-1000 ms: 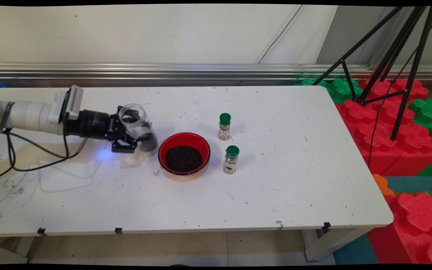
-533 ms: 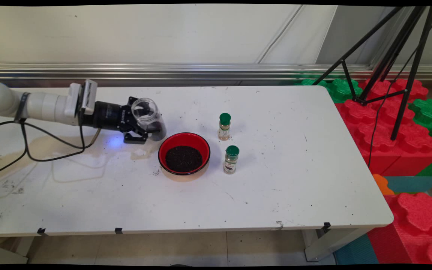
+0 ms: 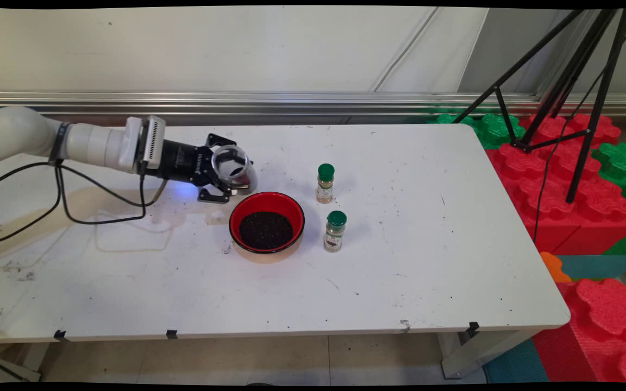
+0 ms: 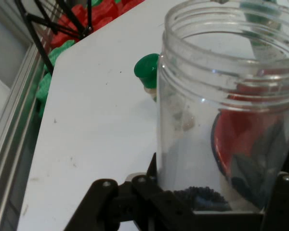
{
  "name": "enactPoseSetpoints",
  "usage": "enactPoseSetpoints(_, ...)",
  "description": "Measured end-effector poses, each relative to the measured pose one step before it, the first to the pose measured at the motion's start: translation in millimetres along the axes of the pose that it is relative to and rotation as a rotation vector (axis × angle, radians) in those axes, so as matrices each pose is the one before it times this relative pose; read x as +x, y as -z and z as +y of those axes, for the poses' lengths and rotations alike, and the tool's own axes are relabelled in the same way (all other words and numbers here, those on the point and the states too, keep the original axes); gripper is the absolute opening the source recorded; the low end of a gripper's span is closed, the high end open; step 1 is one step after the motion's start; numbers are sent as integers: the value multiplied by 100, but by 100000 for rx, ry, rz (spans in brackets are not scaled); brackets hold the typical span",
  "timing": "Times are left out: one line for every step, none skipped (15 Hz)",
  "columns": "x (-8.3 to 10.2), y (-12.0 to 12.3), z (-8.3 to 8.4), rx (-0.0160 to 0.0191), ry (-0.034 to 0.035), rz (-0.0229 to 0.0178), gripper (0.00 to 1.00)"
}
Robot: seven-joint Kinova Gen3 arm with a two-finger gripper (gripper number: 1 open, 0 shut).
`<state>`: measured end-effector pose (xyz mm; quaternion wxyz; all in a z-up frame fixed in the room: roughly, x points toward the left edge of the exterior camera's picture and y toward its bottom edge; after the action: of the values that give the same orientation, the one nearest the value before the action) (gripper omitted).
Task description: Pour the black seasoning powder in the red bowl
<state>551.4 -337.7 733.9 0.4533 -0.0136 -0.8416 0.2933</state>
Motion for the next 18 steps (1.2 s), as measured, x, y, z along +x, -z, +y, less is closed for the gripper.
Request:
enactPoseSetpoints(106, -406, -281, -522, -3187, -220, 0)
enactPoseSetpoints(96, -378, -285, -442, -3311, -273, 0)
enactPoseSetpoints(76, -318, -237, -412, -2808, -292, 0)
enactPoseSetpoints(40, -193, -158, -189, -1830, -237, 0)
enactPoseSetpoints(58, -290, -236, -286, -2781, -365, 0)
enactPoseSetpoints(40, -182, -147, -187, -1802, -251, 0)
enactPoseSetpoints(61, -262, -213, -233, -2729, -406, 0)
enactPoseSetpoints(86, -309, -271, -201, -3182, -440, 0)
enactPoseSetpoints(90, -292, -260, -197, -3146, -418, 0)
enactPoseSetpoints(85, -237, -214, -204, -2705, -313, 0)
enactPoseSetpoints(56, -152, -145, -101, -1819, -225, 0)
enactPoseSetpoints(89, -220, -226, -129, -2677, -331, 0)
enactPoseSetpoints(55, -140, -153, -32, -1720, -238, 0)
enactPoseSetpoints(71, -184, -222, 6, -2421, -403, 0)
enactPoseSetpoints(46, -129, -158, 9, -1605, -257, 0)
enactPoseSetpoints(62, -194, -236, 8, -2312, -386, 0)
enactPoseSetpoints(35, -121, -152, 17, -1488, -262, 0)
enactPoseSetpoints(52, -171, -242, 52, -2286, -440, 0)
